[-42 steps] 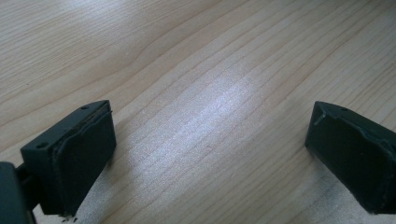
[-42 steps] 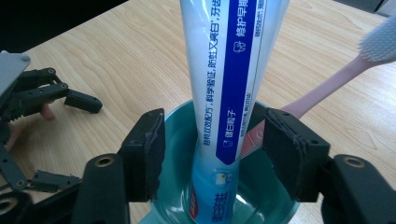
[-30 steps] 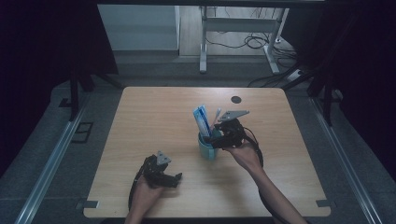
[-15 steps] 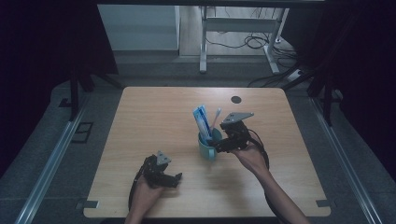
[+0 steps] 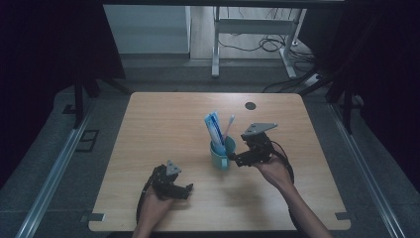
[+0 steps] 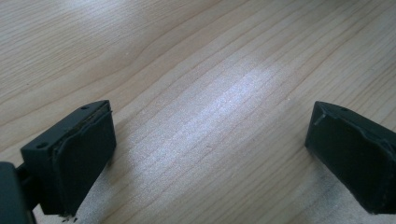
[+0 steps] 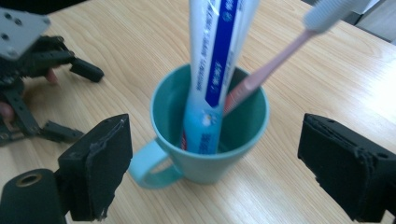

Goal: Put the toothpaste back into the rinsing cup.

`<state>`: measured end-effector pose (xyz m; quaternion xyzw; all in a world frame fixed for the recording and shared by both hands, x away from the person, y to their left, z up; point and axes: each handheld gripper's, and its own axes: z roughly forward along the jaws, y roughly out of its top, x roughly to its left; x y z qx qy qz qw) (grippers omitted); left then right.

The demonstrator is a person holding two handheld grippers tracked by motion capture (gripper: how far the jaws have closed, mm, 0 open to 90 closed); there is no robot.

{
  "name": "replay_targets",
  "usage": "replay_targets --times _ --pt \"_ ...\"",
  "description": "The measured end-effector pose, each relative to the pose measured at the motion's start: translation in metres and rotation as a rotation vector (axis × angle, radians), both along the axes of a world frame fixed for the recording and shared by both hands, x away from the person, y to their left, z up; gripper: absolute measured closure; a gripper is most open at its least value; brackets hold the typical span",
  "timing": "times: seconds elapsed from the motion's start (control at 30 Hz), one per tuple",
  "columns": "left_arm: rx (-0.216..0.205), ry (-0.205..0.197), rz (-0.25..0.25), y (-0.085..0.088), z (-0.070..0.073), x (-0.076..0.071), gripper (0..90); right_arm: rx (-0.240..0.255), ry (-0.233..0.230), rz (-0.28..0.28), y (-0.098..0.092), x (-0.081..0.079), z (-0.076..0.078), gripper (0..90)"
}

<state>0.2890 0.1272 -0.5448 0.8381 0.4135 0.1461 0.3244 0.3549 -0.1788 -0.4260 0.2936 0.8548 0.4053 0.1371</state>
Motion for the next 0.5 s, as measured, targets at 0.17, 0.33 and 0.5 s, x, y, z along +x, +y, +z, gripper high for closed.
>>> replay_targets --times 0.17,0.33,0.5 --pt "0.0 0.0 0.0 0.0 0.0 0.0 1.9 -0.013 -0.006 -0.012 -0.011 -0.003 -0.002 8.9" --pt "0.0 0.0 0.0 0.0 0.0 0.0 1.9 -0.011 -0.008 -0.029 -0.023 -0.007 -0.004 8.9" --pt "-0.001 -0.002 0.002 0.0 0.0 0.0 2.1 -0.01 -0.005 -0.046 -0.034 -0.011 -0.007 8.9"
